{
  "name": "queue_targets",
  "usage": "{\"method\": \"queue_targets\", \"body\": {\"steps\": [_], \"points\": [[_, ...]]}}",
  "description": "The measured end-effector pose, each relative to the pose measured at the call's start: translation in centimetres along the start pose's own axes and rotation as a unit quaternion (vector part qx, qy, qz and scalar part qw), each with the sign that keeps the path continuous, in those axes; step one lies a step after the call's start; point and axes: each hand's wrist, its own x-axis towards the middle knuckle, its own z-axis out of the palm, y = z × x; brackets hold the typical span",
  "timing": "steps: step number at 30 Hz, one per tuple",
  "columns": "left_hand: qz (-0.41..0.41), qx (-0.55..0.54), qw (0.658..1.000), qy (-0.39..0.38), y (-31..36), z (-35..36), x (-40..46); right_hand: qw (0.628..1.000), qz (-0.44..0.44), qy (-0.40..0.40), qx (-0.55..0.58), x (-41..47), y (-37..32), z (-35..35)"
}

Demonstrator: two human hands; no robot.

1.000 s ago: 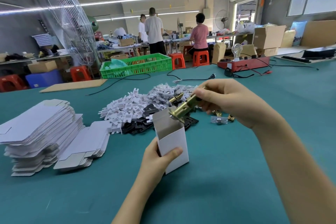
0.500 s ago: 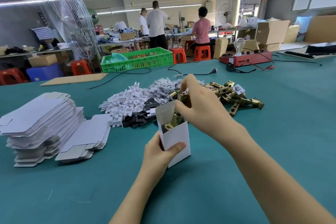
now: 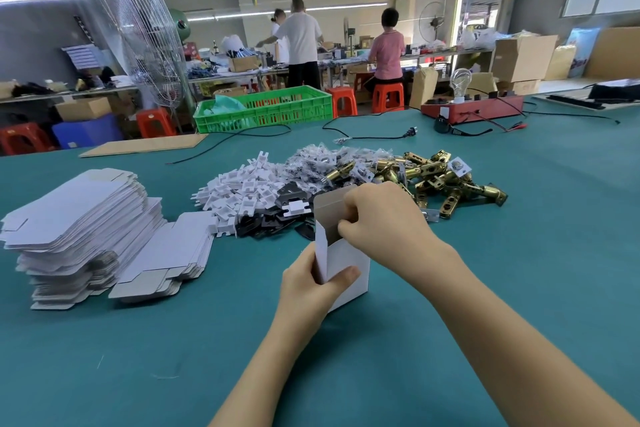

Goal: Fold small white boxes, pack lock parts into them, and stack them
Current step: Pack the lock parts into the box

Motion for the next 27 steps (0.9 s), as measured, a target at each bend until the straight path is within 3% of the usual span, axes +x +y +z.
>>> {"method": "queue_targets", "body": {"steps": [7, 20, 27], "points": [[-0.004, 0.008, 1.0, -0.002, 0.2, 0.1, 0.0, 0.999, 0.03, -0.012, -0.003, 0.2, 0.2, 0.0], [-0.013, -0.012, 1.0, -0.025, -0.1, -0.1, 0.1, 0.994, -0.036, -0.106, 0.011, 0.1, 0.3, -1.9], [-0.002, -0.011, 1.0, -0.026, -0.1, -0.1, -0.1, 0.992, 0.004, -0.124, 0.035, 0.1, 0.2, -2.2]]}}
